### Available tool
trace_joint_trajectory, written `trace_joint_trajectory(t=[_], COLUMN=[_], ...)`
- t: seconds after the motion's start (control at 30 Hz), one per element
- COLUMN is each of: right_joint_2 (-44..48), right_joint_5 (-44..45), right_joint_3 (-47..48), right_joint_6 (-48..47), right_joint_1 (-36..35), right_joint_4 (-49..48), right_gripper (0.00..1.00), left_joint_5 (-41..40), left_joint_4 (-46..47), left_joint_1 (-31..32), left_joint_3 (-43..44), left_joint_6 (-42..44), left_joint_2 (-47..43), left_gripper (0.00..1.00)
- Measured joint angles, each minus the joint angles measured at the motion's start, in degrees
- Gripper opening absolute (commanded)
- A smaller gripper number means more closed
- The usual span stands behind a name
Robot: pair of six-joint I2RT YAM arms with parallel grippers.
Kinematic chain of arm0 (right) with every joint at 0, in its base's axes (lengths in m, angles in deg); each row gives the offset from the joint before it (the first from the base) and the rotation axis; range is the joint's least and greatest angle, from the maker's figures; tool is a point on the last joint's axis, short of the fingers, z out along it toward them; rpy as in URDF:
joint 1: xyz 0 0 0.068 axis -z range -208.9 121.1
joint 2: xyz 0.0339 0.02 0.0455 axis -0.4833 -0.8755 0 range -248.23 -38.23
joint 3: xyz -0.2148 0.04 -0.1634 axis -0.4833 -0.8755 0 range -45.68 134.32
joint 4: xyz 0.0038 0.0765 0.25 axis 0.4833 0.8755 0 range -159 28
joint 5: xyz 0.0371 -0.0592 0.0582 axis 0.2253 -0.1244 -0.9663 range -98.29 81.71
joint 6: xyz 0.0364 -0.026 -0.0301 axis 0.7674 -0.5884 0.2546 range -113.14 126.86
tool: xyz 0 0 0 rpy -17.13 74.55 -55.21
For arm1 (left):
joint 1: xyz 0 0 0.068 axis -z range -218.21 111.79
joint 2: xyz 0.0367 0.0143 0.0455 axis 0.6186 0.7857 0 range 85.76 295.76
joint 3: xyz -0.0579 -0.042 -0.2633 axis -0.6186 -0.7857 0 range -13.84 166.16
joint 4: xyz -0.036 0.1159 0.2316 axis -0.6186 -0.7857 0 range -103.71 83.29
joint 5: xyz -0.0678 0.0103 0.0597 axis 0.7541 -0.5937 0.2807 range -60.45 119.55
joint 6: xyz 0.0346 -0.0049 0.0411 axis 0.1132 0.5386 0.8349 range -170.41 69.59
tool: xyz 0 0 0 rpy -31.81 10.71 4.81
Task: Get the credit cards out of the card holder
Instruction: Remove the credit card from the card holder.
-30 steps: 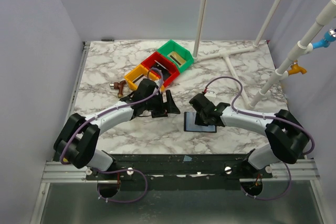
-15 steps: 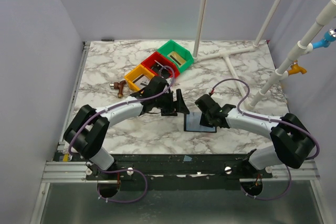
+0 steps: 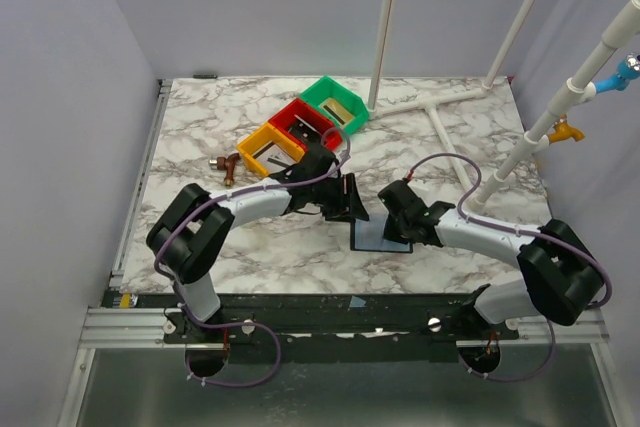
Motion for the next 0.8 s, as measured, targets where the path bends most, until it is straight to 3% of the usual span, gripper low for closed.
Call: trace_joint_trajectory(t=[0.47, 0.8], right_joint_2=[1.4, 1.9], right_joint_5=[-2.6, -3.2], right_joint_3=[-1.8, -2.5], right_joint_6=[0.1, 0.3], right_joint_1=[1.5, 1.9], right_joint_4=[-2.2, -3.0], right_gripper=[0.01, 0.01], left_joint_5=[0.1, -3.2], left_joint_4=[0.3, -4.5], left_joint_1=[0.6, 0.6], left_joint_3=[5.9, 13.6], left_joint_6=[0.5, 3.6], left_joint_2=[8.7, 13.8], left_gripper=[0.00, 0.00])
